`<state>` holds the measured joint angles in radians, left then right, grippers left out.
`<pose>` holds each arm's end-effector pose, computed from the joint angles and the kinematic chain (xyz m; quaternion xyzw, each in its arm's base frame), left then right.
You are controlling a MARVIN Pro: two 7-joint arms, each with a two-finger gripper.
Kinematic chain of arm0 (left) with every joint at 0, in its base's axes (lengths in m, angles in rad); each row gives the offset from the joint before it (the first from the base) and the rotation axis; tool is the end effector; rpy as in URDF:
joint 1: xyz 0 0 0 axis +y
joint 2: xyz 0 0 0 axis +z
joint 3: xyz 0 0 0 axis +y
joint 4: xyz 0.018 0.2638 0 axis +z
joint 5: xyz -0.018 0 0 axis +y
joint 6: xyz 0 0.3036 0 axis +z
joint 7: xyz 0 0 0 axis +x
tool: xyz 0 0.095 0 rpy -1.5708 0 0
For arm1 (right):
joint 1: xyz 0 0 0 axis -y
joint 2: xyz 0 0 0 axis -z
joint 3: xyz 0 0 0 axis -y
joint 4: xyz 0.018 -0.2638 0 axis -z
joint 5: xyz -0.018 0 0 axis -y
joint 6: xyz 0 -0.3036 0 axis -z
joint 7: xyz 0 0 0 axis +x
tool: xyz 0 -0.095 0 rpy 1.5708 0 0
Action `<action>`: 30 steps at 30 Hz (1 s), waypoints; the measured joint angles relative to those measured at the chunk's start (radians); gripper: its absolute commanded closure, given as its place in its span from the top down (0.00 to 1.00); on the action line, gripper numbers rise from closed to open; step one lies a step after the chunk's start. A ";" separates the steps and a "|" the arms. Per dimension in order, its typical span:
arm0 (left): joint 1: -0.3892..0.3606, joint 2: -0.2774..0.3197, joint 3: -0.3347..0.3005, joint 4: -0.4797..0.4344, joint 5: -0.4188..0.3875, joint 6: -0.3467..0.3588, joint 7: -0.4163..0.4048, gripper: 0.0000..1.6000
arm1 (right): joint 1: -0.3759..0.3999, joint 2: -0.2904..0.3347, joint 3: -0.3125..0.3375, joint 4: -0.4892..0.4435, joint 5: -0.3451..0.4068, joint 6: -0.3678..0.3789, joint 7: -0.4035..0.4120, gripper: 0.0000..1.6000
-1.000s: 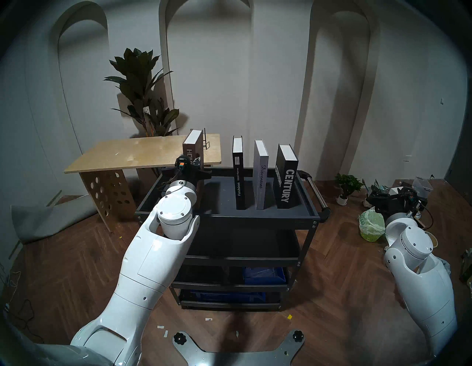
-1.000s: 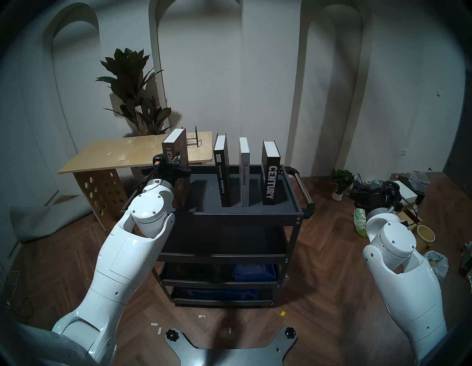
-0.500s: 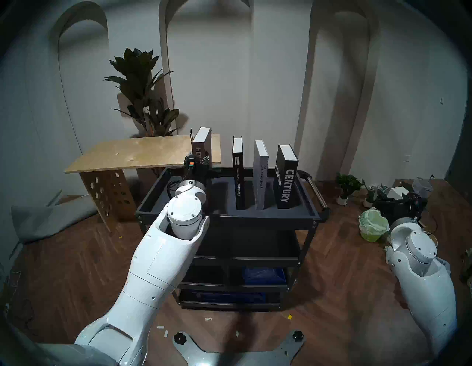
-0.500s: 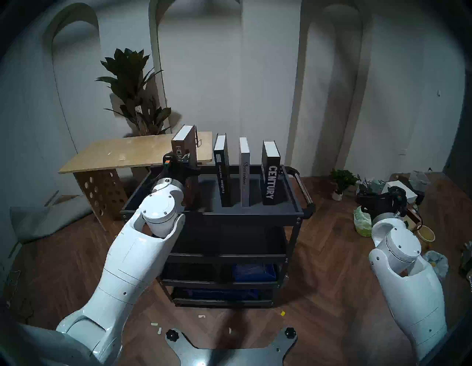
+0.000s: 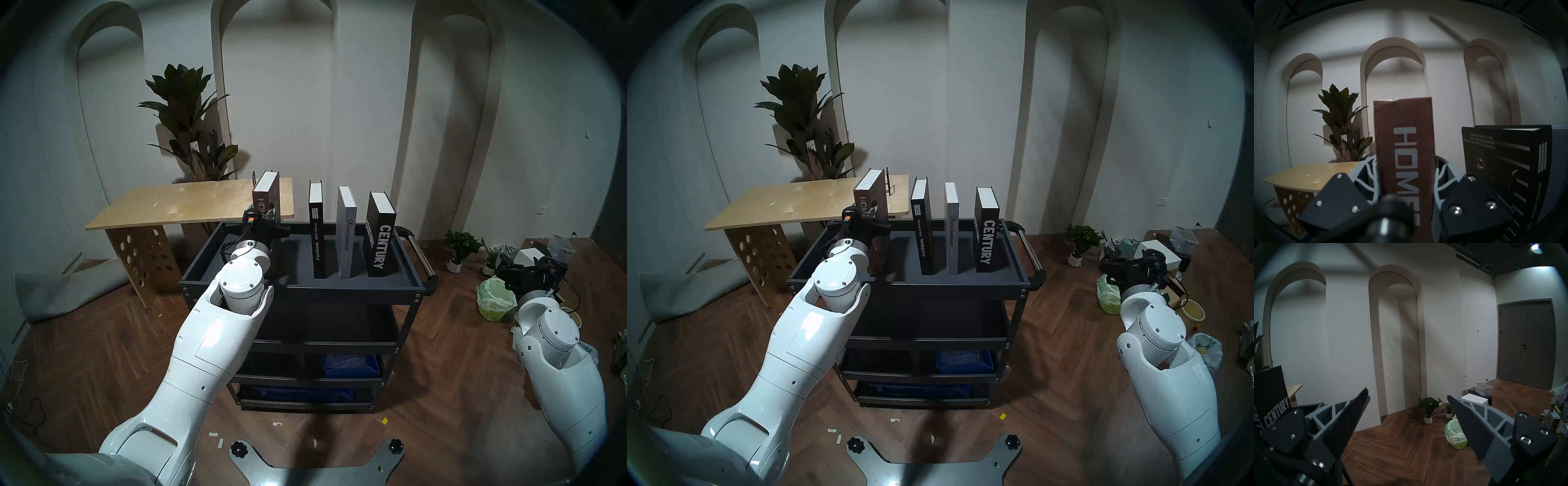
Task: Sort the books onto the shelf by size, largest to the left
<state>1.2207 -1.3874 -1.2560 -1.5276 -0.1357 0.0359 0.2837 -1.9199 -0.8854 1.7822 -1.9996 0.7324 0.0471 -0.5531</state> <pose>0.4844 -0.0453 -0.1630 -0.6199 0.0301 -0.7837 0.0257 0.3360 -0.1866 -0.1707 0.6701 -0.1652 0.7100 0.1401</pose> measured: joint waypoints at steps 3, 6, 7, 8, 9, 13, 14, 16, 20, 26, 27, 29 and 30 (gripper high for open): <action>-0.004 -0.004 -0.002 0.005 -0.011 -0.004 -0.007 0.00 | 0.004 0.000 -0.006 0.000 -0.004 0.000 -0.009 1.00; -0.008 -0.008 -0.002 0.013 -0.018 -0.008 -0.012 0.00 | 0.008 0.000 -0.012 0.000 -0.007 0.000 -0.016 1.00; -0.009 -0.009 -0.002 0.016 -0.019 -0.009 -0.013 0.00 | 0.009 0.000 -0.013 0.000 -0.007 0.000 -0.017 1.00; -0.011 -0.011 -0.001 0.021 -0.021 -0.012 -0.015 0.00 | 0.011 0.000 -0.016 0.001 -0.008 0.000 -0.021 1.00; -0.011 -0.011 -0.001 0.023 -0.022 -0.013 -0.016 0.00 | 0.011 0.000 -0.017 0.001 -0.008 0.000 -0.022 1.00; -0.015 -0.016 0.001 0.035 -0.025 -0.020 -0.021 0.00 | 0.015 0.000 -0.023 0.002 -0.010 0.000 -0.029 1.00; -0.016 -0.017 0.001 0.037 -0.025 -0.021 -0.022 0.00 | 0.016 0.000 -0.023 0.002 -0.010 0.000 -0.030 1.00; -0.018 -0.019 0.001 0.044 -0.024 -0.025 -0.024 0.00 | 0.018 0.000 -0.025 0.003 -0.011 -0.001 -0.033 1.00; -0.022 -0.024 0.001 0.060 -0.021 -0.033 -0.026 0.00 | 0.021 0.000 -0.028 0.006 -0.011 -0.001 -0.037 1.00; -0.025 -0.031 0.001 0.075 -0.019 -0.035 -0.031 0.00 | 0.030 0.000 -0.034 0.013 -0.011 -0.001 -0.040 1.00; -0.025 -0.032 0.001 0.075 -0.020 -0.033 -0.033 0.00 | 0.031 0.000 -0.036 0.015 -0.011 -0.001 -0.040 1.00; -0.027 -0.035 0.001 0.078 -0.021 -0.032 -0.036 0.00 | 0.034 0.000 -0.038 0.017 -0.011 -0.002 -0.039 1.00; -0.029 -0.037 0.001 0.079 -0.021 -0.031 -0.038 0.04 | 0.036 0.000 -0.039 0.019 -0.011 -0.002 -0.038 1.00</action>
<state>1.1922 -1.4244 -1.2555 -1.4482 -0.1567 0.0051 0.2460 -1.8839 -0.8849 1.7434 -1.9803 0.7212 0.0450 -0.5907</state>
